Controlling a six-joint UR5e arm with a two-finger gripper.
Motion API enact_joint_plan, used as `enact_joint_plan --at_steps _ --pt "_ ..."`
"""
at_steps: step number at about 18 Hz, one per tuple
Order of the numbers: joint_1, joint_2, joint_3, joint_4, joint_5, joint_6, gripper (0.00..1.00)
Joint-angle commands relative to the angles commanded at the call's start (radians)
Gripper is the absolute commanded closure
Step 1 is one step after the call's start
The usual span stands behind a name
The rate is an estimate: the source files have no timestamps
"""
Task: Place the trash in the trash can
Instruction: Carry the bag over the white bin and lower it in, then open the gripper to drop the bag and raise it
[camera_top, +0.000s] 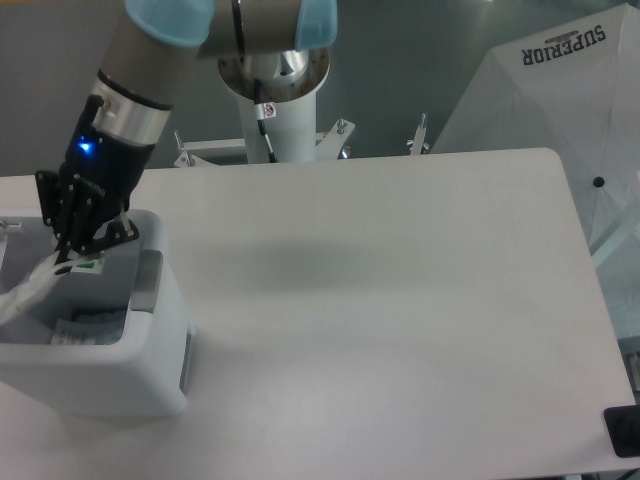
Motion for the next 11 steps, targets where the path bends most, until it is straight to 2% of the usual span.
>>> enact_joint_plan --at_steps 2,4,6,8,9,10,11 --pt "0.0 0.002 -0.006 -0.002 0.0 -0.003 0.98" --pt "0.002 0.011 -0.009 -0.002 0.0 -0.005 0.9" --pt "0.002 0.017 -0.009 -0.005 0.002 -0.005 0.61" --pt "0.0 0.034 -0.012 -0.005 0.003 -0.002 0.42" --pt "0.0 0.037 -0.009 -0.003 0.003 0.0 0.26" --pt "0.002 0.038 -0.006 -0.003 0.003 -0.002 0.07" --pt "0.002 0.047 -0.005 -0.005 0.003 -0.009 0.0"
